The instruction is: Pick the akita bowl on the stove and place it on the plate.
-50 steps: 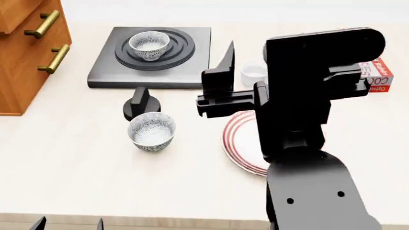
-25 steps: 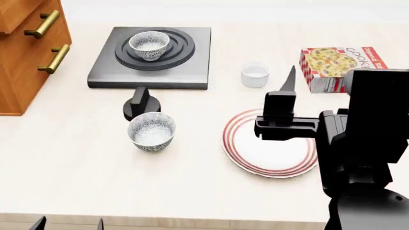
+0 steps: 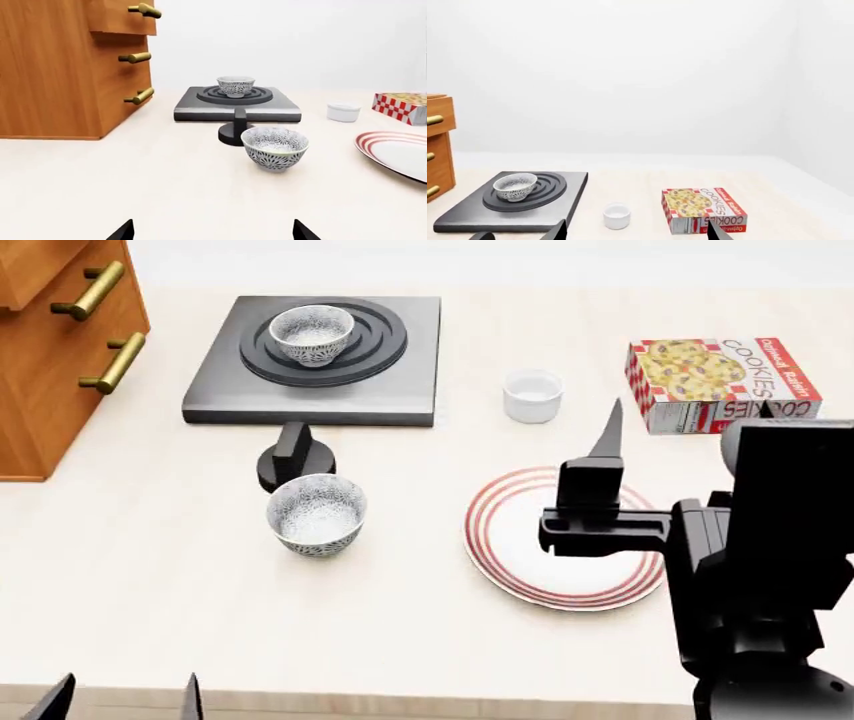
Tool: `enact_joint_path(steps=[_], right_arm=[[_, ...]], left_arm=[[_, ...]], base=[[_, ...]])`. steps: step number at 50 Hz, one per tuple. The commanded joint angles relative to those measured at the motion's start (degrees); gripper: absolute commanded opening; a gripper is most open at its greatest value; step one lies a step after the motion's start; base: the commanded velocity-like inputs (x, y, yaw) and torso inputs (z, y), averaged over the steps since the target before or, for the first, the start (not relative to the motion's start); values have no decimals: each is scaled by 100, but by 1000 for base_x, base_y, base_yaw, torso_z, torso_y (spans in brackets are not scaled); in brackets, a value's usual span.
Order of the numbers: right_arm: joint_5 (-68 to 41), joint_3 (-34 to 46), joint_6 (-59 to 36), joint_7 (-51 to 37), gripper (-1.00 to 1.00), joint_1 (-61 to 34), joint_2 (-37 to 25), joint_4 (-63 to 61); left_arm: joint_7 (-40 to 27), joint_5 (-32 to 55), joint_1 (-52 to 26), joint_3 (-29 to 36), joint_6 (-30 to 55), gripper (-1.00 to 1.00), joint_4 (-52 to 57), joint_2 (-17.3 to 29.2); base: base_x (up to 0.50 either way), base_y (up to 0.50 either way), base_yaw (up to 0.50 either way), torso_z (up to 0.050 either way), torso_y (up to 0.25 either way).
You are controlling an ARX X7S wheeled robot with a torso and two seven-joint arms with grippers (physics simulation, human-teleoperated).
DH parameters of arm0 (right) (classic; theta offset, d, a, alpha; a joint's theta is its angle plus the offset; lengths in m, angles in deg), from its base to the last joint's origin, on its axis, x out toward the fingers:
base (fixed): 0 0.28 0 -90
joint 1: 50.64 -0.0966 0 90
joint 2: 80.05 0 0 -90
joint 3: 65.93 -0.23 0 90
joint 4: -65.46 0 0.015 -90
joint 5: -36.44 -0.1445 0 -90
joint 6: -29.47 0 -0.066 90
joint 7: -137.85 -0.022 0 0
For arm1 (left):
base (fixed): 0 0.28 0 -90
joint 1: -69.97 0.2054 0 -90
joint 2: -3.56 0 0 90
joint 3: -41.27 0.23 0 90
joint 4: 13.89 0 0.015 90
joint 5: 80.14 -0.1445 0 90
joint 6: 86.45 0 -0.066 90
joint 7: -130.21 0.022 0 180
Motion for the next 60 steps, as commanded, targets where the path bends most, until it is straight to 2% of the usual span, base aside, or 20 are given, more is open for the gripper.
enact_joint_path(steps=[1,8,16,28,48,60], right_arm=[[-41,11,133,5,100,77,-26,30],[-67,28,21,-32,100,43,-40,-31],[-91,40,31,-42,100,52,-64,-1],[-92,115,78,-73,100,98,-116,36],[-144,181,120,-92,100,113,-176,58],[-190,161,90,-127,100,107,-182,21]], left_arm=[[-165,63,-226,78,795,100,851,105],[-308,253,-946,66,2096,100,1536,136],[-389,344,-1790,126,3004,100,1346,75],[-422,503,-2594,53,3459,100,671,-46],[-362,618,-2655,177,3544,100,738,64],[-383,660,-2644,237,3577,100,832,115]], base=[[0,0,0,0,0],[0,0,0,0,0],[0,0,0,0,0],[0,0,0,0,0],[0,-13,0,0,0],[0,-249,0,0,0]])
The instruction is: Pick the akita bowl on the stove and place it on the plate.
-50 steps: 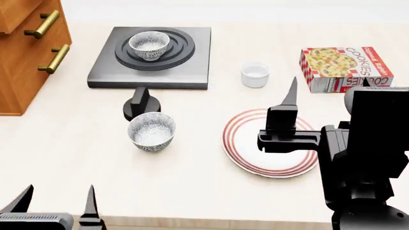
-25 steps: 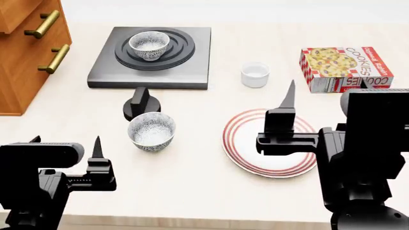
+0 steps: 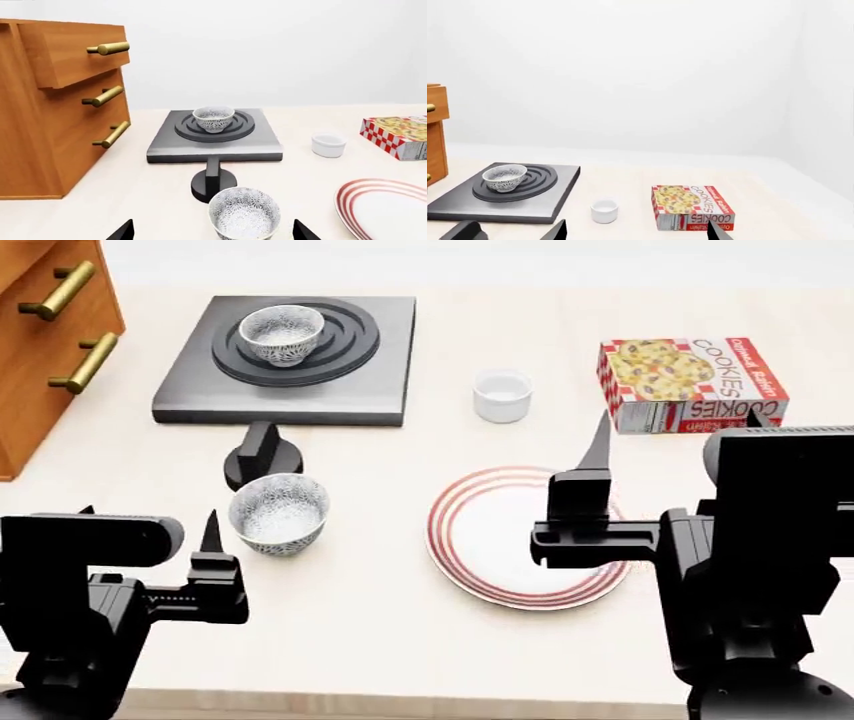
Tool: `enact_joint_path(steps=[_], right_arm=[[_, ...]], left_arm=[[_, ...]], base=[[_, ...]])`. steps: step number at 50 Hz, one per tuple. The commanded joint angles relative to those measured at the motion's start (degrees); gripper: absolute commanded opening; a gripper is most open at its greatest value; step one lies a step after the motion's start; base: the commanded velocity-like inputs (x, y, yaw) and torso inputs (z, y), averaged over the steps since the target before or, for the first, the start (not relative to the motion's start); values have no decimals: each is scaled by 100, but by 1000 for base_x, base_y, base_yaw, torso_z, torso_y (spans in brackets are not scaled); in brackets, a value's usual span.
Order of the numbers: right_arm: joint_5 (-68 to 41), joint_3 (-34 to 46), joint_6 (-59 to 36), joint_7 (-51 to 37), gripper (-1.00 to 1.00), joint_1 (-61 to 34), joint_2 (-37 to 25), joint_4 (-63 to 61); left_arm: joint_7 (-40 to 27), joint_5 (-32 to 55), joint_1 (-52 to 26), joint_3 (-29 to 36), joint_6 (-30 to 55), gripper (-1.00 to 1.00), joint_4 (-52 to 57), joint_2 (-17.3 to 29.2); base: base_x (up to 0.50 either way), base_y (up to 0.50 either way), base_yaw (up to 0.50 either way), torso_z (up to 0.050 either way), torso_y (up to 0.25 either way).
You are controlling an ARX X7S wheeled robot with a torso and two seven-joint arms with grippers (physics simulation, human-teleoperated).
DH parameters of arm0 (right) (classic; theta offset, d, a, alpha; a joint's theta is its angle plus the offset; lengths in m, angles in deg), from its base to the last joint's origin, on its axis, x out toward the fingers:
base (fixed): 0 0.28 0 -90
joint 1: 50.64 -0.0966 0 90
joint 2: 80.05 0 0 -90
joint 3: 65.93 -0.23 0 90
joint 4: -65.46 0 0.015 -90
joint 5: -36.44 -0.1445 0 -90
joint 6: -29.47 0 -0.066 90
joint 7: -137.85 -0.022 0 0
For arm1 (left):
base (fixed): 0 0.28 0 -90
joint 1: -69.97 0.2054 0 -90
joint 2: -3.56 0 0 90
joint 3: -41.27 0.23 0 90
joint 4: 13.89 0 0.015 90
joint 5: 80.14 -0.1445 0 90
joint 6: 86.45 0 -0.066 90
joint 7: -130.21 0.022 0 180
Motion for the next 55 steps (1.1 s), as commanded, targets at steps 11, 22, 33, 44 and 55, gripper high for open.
enact_joint_path(steps=[11,22,33,44,55], right_arm=[[-74,-25,23,-42,100,17,-16,-12],[-102,-23,89,-62,100,27,-25,44],[-135,-52,9,-123,100,6,-25,-7],[-158,-5,14,-145,100,4,-51,-8],[-203,-17,36,-149,100,16,-62,41]], left_arm=[[-48,110,-31,59,86,100,100,53],[-50,180,-25,67,85,100,122,80],[-75,210,-25,90,80,100,118,115],[-96,238,-42,126,83,100,118,144],[-99,281,-67,168,100,100,153,170]], base=[[0,-266,0,0,0],[0,-265,0,0,0],[0,-173,0,0,0],[0,0,0,0,0],[140,0,0,0,0]])
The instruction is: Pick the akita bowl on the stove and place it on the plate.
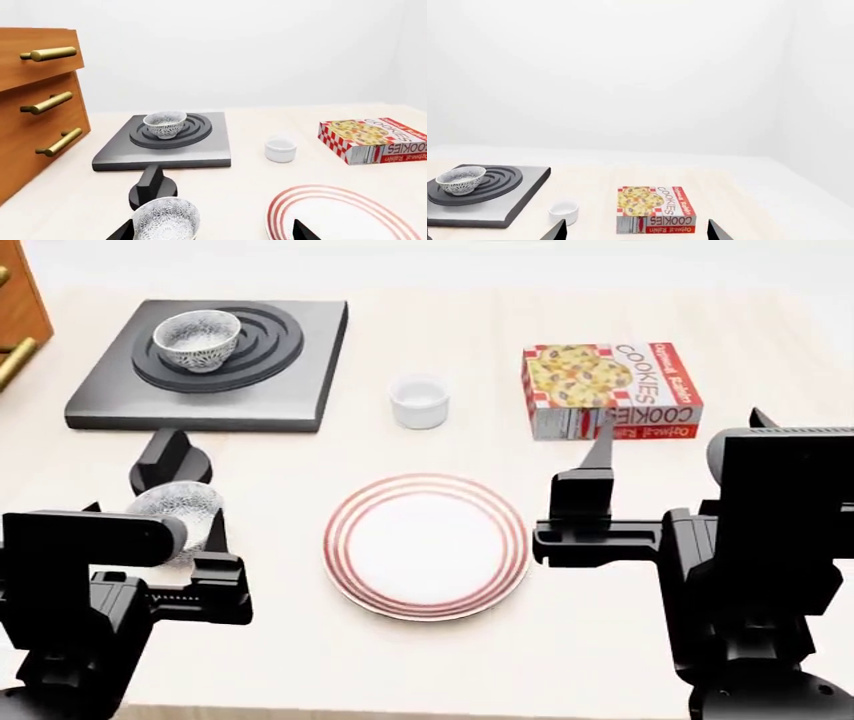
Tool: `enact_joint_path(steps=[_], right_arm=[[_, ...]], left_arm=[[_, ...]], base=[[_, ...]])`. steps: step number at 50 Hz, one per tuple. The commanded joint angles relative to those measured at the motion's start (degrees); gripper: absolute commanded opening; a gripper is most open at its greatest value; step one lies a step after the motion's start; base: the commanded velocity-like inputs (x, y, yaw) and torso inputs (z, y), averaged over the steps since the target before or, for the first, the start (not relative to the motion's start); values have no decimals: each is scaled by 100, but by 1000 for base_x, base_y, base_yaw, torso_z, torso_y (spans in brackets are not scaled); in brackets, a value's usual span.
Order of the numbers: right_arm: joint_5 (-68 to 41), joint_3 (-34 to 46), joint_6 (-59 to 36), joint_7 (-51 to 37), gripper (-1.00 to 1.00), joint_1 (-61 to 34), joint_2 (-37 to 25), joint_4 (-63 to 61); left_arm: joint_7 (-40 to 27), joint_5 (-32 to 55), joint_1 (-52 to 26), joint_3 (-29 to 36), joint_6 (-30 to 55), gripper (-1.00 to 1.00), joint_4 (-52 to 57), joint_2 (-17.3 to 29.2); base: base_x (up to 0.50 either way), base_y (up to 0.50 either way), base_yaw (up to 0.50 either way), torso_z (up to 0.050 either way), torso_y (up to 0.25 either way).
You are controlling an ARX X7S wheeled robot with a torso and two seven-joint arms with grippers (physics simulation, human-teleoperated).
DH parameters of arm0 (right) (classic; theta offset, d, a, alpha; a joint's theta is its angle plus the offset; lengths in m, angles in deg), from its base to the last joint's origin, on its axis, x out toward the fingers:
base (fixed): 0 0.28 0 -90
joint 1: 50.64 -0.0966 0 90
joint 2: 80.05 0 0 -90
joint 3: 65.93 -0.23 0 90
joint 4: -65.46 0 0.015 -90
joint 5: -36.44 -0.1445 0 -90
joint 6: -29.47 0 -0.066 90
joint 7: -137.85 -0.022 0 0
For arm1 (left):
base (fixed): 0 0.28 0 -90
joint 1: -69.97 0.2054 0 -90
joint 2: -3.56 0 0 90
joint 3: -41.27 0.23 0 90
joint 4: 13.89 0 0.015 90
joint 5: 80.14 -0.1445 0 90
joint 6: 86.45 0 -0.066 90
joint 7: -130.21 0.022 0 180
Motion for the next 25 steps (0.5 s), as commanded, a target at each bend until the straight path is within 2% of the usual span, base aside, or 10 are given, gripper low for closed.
enact_joint_path(steps=[1,25], right_arm=[[-36,-1,32,-15,100,14,-13,38],[-105,10,22,-74,100,13,-41,39]], left_arm=[[-10,55,-33,17,19,100,21,27],[-67,127,-99,70,79,100,48,80]], base=[[254,0,0,0,0],[262,0,0,0,0]])
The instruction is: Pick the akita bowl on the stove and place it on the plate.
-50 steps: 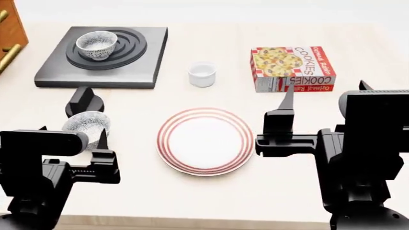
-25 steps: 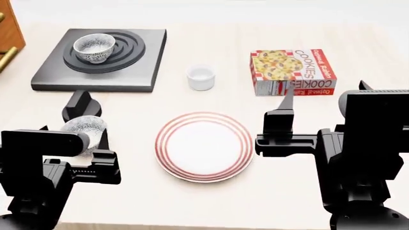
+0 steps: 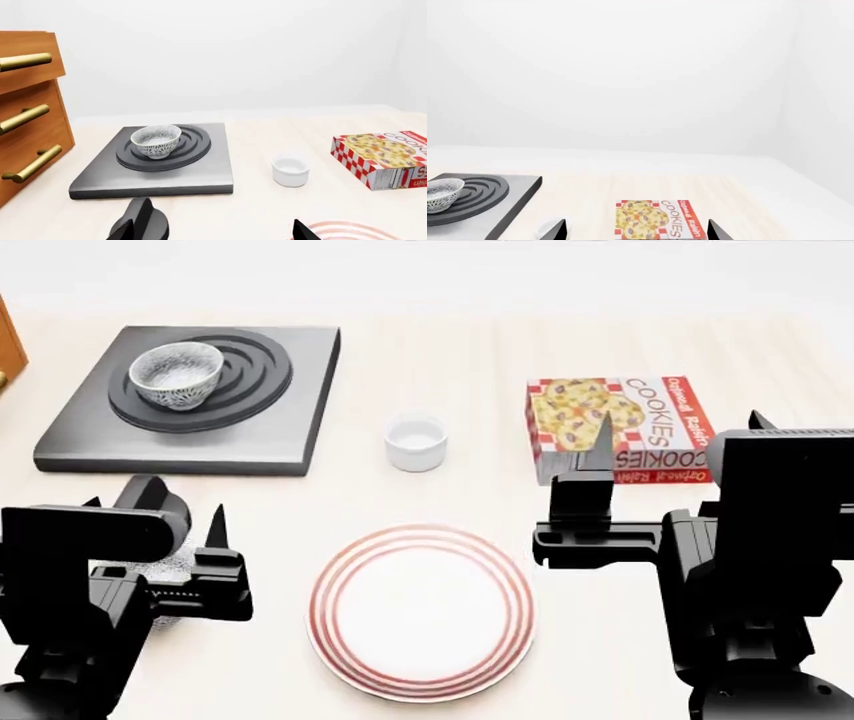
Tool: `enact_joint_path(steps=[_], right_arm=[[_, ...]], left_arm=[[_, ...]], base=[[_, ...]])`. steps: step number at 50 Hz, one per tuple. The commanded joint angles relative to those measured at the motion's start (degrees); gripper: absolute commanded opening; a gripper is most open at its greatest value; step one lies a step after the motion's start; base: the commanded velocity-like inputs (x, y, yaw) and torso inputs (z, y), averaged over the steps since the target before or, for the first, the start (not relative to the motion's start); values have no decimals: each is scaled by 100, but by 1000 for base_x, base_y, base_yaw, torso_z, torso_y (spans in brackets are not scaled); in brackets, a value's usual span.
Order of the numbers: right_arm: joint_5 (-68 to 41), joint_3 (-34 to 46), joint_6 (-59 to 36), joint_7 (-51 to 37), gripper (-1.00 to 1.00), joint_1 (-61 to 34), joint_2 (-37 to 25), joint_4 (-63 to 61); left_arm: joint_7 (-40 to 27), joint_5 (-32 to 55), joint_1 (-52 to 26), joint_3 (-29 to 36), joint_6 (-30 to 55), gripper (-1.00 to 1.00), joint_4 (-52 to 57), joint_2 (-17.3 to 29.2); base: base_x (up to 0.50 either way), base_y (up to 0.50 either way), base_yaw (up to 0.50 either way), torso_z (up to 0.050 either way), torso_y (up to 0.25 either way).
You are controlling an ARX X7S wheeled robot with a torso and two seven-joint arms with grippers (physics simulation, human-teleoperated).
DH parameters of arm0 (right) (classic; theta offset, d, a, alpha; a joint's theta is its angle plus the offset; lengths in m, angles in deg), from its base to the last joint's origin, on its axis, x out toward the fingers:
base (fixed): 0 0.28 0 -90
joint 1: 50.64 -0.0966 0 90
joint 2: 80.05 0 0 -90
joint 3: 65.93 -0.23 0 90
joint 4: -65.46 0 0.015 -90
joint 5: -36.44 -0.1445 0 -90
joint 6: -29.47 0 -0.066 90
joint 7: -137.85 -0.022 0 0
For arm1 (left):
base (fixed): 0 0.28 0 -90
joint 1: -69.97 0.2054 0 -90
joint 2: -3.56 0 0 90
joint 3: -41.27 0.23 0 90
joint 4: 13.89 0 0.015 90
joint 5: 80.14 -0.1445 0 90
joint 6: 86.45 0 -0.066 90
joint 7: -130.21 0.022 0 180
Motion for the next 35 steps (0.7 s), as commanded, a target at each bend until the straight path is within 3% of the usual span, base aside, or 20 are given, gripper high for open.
enact_joint_path(steps=[1,35], right_arm=[[-34,6,-8,-27,100,-12,-13,9],[-131,22,-6,-101,100,-14,-58,4]], left_arm=[[-24,38,-35,22,30,100,11,27],[-86,116,-23,99,6,100,38,103]], base=[[262,0,0,0,0],[262,0,0,0,0]])
